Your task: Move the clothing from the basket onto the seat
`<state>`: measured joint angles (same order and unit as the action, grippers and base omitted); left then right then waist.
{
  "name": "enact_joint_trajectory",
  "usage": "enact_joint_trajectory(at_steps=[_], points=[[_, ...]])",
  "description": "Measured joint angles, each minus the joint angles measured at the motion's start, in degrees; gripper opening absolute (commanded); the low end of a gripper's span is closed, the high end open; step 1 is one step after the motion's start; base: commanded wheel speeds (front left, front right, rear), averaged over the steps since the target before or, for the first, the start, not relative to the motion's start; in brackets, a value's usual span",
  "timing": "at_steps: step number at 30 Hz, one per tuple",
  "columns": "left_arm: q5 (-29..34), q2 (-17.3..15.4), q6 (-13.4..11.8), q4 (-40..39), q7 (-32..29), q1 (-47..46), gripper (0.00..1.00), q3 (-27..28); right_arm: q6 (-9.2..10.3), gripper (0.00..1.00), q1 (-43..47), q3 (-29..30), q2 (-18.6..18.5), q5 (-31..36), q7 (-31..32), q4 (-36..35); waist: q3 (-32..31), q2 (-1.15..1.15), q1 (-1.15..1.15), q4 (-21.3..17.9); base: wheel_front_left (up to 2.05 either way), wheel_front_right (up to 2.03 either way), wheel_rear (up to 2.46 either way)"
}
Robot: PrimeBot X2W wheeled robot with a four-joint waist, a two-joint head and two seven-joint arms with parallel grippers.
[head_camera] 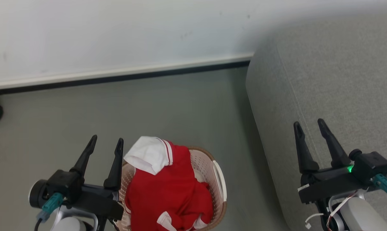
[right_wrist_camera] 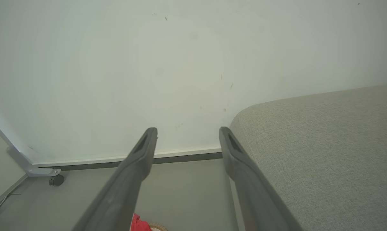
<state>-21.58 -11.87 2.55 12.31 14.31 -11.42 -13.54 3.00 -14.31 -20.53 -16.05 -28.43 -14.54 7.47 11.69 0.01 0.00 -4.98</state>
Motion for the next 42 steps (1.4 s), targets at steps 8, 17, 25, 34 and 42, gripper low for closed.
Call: enact_joint_trajectory(at_steps=[8, 17, 25, 34, 42], points=[[0.0, -0.3, 1.0, 2.9, -1.1, -3.9, 1.0, -0.8, 0.33, 1.0, -2.7, 1.1, 1.6, 0.0, 0.0, -1.7, 6.0, 0.0, 0.01, -2.2, 0.0, 0.0, 0.0], [0.1, -1.0, 1.6, 8.1, -3.7, -8.8, 1.0, -1.9, 0.36, 1.0, -6.3, 1.4, 3.9, -0.1, -0.2, -3.2, 13.0, 0.0, 0.01, -4.8, 0.0, 0.0, 0.0], [0.1, -1.1, 2.1, 15.0, -6.8, -12.9, 1.0, -3.0, 0.26, 1.0, -8.0, 1.9, 4.5, 0.2, -0.2, -4.5, 19.1, 0.0, 0.01, -7.0, 0.0, 0.0, 0.0], [0.5, -2.4, 2.6, 22.8, -10.0, -16.9, 1.0, -3.3, -0.13, 1.0, -10.1, 1.6, 6.3, 0.7, -0.2, -5.5, 25.5, 0.01, 0.01, -9.0, 0.0, 0.0, 0.0], [1.3, -3.7, 3.1, 28.3, -12.2, -21.0, 1.0, -4.1, -0.57, 1.0, -11.4, 1.1, 7.8, 1.9, -0.2, -5.9, 30.6, 0.01, 0.0, -10.9, 0.0, 0.0, 0.0]])
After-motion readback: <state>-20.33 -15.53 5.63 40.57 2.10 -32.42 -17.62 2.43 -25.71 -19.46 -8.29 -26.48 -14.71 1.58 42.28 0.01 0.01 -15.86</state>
